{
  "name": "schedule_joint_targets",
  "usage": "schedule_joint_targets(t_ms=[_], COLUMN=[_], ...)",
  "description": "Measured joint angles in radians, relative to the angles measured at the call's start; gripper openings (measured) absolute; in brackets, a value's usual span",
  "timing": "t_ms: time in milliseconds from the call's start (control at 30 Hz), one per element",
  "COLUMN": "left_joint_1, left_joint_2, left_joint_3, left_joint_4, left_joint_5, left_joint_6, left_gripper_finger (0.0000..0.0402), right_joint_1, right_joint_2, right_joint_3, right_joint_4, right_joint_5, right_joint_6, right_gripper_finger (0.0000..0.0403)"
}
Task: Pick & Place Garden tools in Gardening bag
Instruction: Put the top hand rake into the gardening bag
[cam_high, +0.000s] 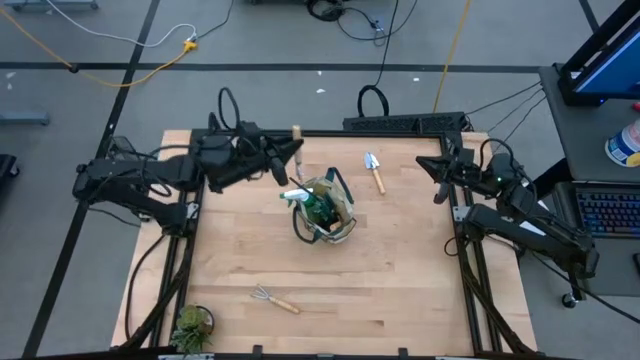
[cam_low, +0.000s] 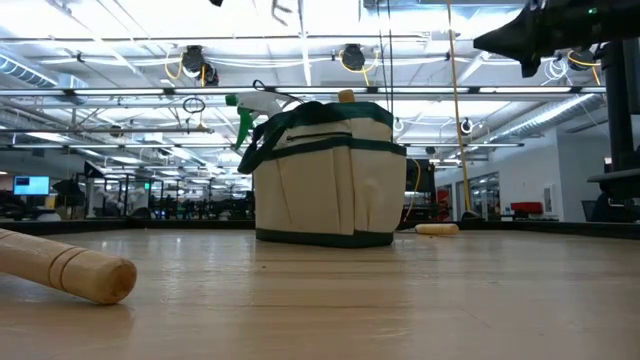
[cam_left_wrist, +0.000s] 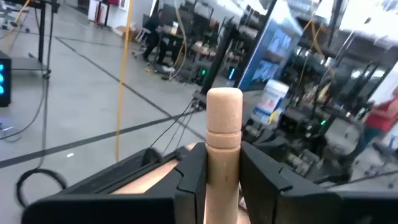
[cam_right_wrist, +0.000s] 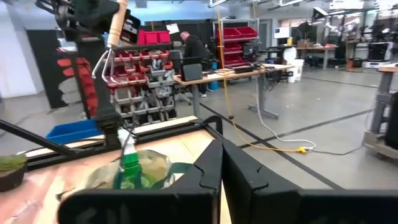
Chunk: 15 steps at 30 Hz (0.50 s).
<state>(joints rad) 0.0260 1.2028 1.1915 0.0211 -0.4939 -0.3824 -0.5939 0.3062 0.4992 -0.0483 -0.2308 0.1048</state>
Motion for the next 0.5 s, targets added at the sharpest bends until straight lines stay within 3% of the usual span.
schedule_joint_targets(t_ms=[500], left_joint_1=[-0.249], left_joint_2=[0.225], left_joint_3=[0.000], left_joint_4=[0.254], left_joint_5=[-0.423], left_joint_6=[-0.023], left_gripper_finger=[0.0076], right_joint_1=[0.000], right_joint_2=[-0.060], right_joint_3=[0.000], right_joint_4=[-0.050], right_joint_5=[-0.011], right_joint_6=[0.007], right_gripper_finger=[0.0000])
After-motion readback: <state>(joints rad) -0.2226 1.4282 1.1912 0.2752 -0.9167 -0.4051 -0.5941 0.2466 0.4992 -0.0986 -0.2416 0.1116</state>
